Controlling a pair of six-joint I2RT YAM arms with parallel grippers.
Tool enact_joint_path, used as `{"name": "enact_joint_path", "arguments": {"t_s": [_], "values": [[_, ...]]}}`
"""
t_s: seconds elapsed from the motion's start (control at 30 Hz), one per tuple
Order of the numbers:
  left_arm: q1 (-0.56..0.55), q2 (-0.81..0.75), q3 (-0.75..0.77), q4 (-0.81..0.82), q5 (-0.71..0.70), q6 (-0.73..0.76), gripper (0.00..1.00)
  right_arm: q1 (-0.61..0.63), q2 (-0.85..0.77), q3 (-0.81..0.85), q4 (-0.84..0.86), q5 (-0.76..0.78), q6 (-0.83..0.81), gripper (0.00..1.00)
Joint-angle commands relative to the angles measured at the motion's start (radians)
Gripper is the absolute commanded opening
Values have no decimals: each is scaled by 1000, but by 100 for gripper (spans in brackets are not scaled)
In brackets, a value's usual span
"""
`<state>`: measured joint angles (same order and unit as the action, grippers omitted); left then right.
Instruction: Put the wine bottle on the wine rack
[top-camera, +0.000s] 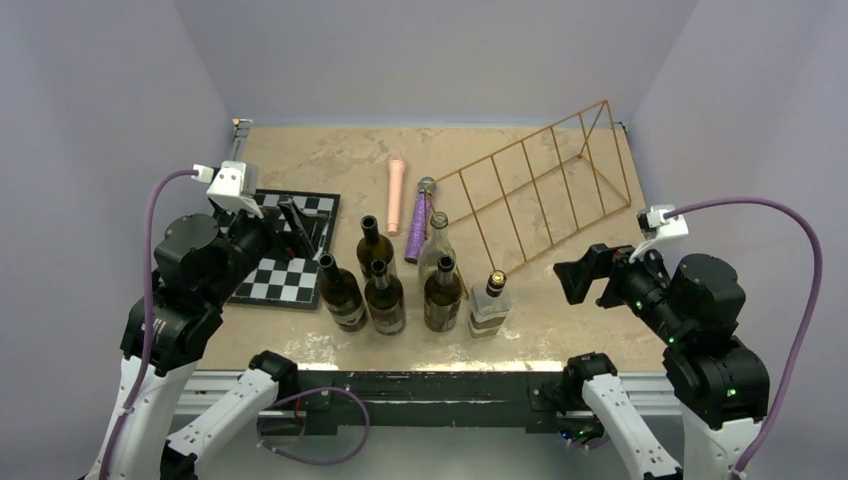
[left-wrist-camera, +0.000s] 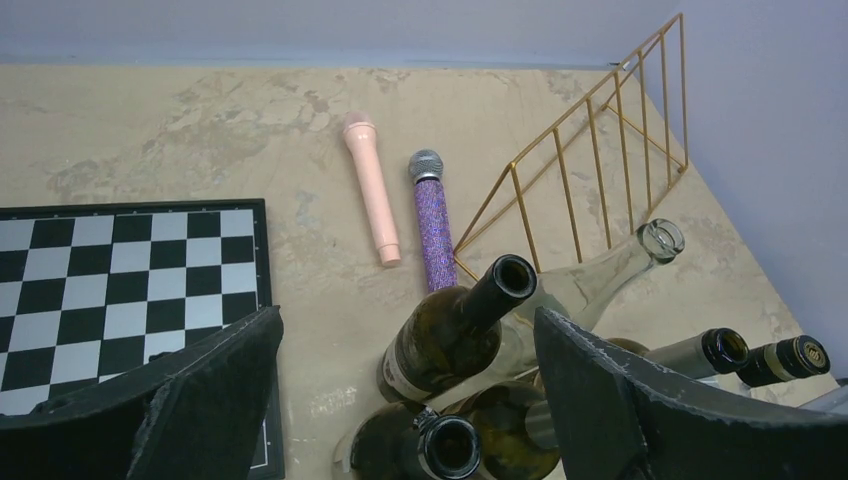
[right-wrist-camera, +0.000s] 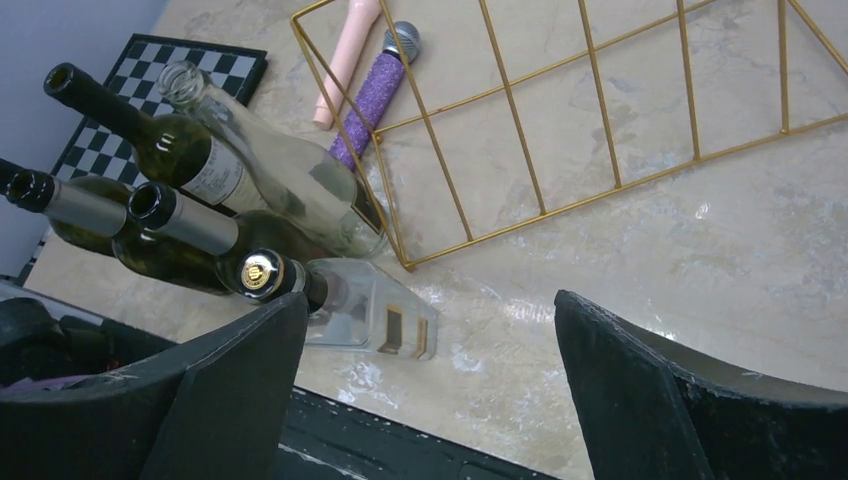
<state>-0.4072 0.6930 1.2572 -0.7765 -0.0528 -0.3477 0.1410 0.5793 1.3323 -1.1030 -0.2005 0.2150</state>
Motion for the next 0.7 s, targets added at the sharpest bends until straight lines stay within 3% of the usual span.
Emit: {"name": "enact_joint_path", "arguments": {"t_s": [0.0, 0.37, 0.57, 0.67], "values": [[-4, 22, 41, 0, 45, 20, 99, -3, -15, -13, -5, -51, -21, 99], [-4, 14, 53, -53, 234, 48, 99, 15, -59, -93, 97, -515, -6, 99], [-4, -25, 33, -92, 219, 41, 99, 191, -46, -143, 170, -483, 3, 99], [-3, -32, 41, -112, 212, 24, 99, 296, -28, -184, 214, -389, 4, 99]]}}
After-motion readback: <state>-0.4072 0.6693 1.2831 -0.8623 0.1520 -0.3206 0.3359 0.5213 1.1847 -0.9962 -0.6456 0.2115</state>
